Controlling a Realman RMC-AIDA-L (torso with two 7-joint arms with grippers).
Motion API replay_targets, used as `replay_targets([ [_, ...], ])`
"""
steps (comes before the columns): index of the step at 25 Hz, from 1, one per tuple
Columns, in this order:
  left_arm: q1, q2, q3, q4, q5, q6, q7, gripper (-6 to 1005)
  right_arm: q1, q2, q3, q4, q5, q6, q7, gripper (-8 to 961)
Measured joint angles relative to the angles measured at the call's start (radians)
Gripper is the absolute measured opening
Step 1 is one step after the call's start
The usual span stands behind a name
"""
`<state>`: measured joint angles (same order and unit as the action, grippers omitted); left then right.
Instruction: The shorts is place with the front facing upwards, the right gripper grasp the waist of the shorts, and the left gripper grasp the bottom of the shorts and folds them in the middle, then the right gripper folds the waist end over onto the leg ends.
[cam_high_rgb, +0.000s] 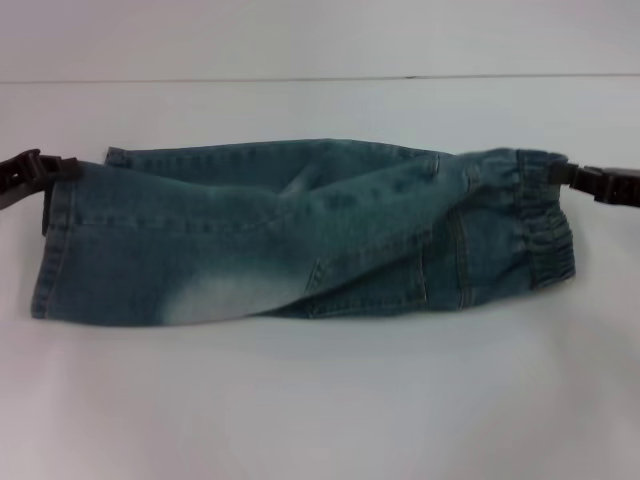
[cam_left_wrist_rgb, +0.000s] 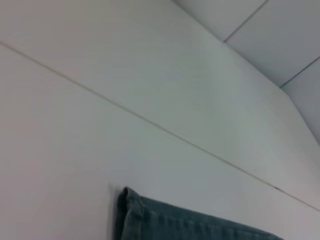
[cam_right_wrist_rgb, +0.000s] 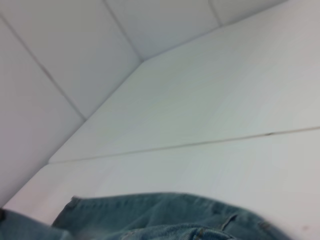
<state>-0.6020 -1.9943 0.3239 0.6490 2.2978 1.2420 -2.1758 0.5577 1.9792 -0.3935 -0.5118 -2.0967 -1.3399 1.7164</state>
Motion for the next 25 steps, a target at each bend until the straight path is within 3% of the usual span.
replay_targets([
  [9,-0.004,-0.014,0.004,-0.007,-0.062,-0.107,0.079,48,0.022,0.002,-0.003,0.005,0.014,0.115,-0.016,38],
  [16,-0.016,-0.039,0.007,-0.045,-0.142,-0.172,0.196,49,0.046,0.044,-0.002,0.009,0.015,0.192,-0.065,42],
  [25,-0.036,-0.052,0.011,-0.055,-0.148,-0.282,0.254,48,0.066,0.056,-0.009,0.010,0.017,0.213,-0.121,46],
])
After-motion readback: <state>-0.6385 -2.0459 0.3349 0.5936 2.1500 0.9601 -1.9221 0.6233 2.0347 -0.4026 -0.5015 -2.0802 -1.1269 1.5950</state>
